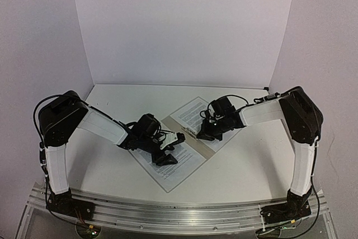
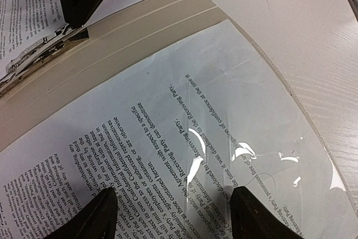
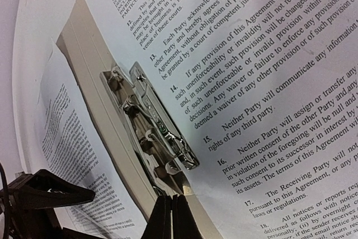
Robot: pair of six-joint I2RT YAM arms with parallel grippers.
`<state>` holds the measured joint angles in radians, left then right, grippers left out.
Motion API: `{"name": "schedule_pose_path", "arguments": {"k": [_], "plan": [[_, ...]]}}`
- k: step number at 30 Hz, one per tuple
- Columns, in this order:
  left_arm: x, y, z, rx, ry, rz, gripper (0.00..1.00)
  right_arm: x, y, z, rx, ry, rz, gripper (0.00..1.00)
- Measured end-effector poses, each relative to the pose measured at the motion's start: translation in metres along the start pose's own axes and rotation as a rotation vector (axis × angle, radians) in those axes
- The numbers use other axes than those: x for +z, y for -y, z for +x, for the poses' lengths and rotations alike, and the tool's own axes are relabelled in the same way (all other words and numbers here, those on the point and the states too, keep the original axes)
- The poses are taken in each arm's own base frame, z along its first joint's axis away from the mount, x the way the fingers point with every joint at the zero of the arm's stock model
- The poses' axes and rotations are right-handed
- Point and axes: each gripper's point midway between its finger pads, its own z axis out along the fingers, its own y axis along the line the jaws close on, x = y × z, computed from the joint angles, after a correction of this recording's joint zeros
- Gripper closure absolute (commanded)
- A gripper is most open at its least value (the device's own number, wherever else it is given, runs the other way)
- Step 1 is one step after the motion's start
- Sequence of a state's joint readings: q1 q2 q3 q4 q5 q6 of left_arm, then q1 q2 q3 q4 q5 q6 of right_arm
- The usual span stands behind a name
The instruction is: Put the files into the folder
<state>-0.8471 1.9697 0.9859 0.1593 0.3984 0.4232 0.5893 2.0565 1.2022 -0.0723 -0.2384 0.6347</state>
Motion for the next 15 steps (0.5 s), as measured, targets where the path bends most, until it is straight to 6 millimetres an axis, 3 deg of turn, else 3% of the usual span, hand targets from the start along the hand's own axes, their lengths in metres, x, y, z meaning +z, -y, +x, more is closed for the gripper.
{"name": "schedule_pose_path", "arguments": {"k": [15], "plan": [[0.0, 0.005, 0.001, 0.015, 0.015, 0.025, 0.32, -0.007, -0.011, -0.007, 0.008, -0.041, -0.003, 0.95]]}}
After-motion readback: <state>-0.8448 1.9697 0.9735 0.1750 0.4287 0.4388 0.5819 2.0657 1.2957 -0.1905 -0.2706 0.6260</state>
